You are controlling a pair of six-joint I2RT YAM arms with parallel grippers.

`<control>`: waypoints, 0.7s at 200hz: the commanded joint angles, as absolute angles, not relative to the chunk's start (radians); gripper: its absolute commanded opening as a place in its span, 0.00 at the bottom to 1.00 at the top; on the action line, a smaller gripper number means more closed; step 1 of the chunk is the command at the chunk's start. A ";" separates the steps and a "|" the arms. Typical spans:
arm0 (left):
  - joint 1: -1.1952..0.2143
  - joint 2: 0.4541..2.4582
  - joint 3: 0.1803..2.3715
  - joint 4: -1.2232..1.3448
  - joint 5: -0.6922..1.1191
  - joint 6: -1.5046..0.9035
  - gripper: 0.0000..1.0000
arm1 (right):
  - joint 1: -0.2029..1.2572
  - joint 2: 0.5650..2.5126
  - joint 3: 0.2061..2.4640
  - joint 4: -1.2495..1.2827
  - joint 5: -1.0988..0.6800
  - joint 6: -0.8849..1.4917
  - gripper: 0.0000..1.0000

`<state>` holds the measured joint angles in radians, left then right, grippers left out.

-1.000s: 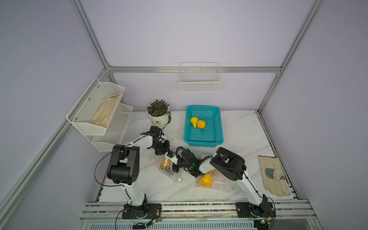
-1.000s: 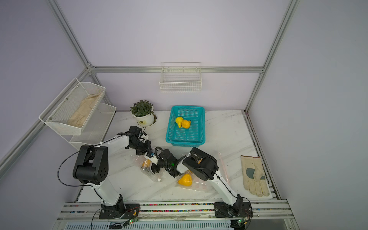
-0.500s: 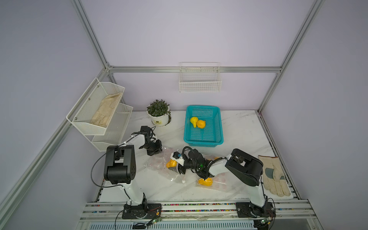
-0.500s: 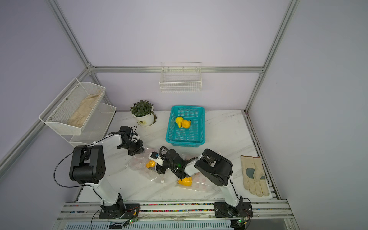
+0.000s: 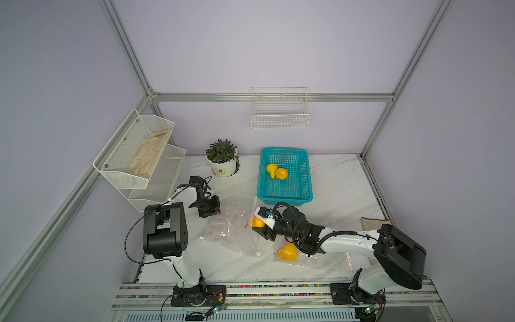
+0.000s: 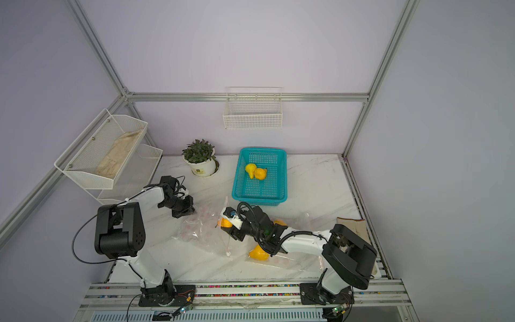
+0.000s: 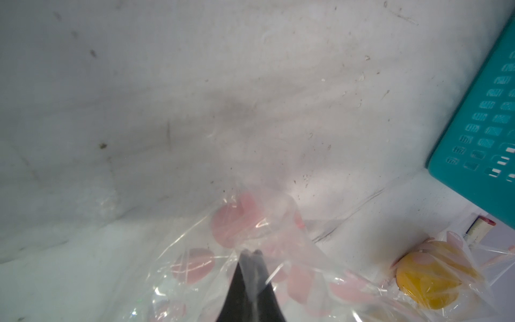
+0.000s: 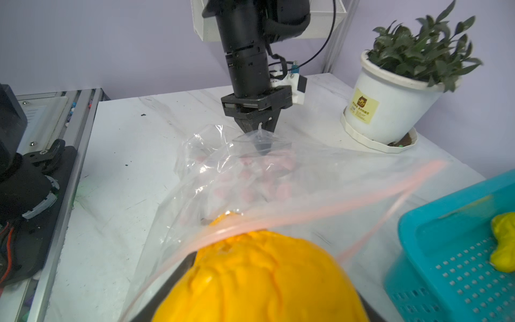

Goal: Open the zip-top bag and take out the pear
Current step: Pick up the pear from the zipper food storage bag, then place the pear in the basket.

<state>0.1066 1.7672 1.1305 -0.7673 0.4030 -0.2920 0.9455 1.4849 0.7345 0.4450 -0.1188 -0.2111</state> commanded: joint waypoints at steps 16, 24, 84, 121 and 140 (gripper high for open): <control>0.114 1.748 1.123 -0.771 0.379 -0.258 0.00 | 0.884 1.343 0.758 0.248 -0.016 -0.218 0.37; 0.114 1.744 1.119 -0.769 0.377 -0.259 0.00 | 0.863 1.321 0.771 0.222 -0.001 -0.197 0.36; 0.114 1.710 1.108 -0.752 0.380 -0.274 0.00 | 0.633 1.430 1.067 -0.003 0.074 0.049 0.29; 0.114 1.689 1.098 -0.743 0.388 -0.279 0.00 | 0.549 1.652 1.297 -0.090 0.143 0.156 0.24; 0.115 1.685 1.098 -0.741 0.390 -0.282 0.00 | 0.509 1.779 1.407 -0.123 0.192 0.249 0.21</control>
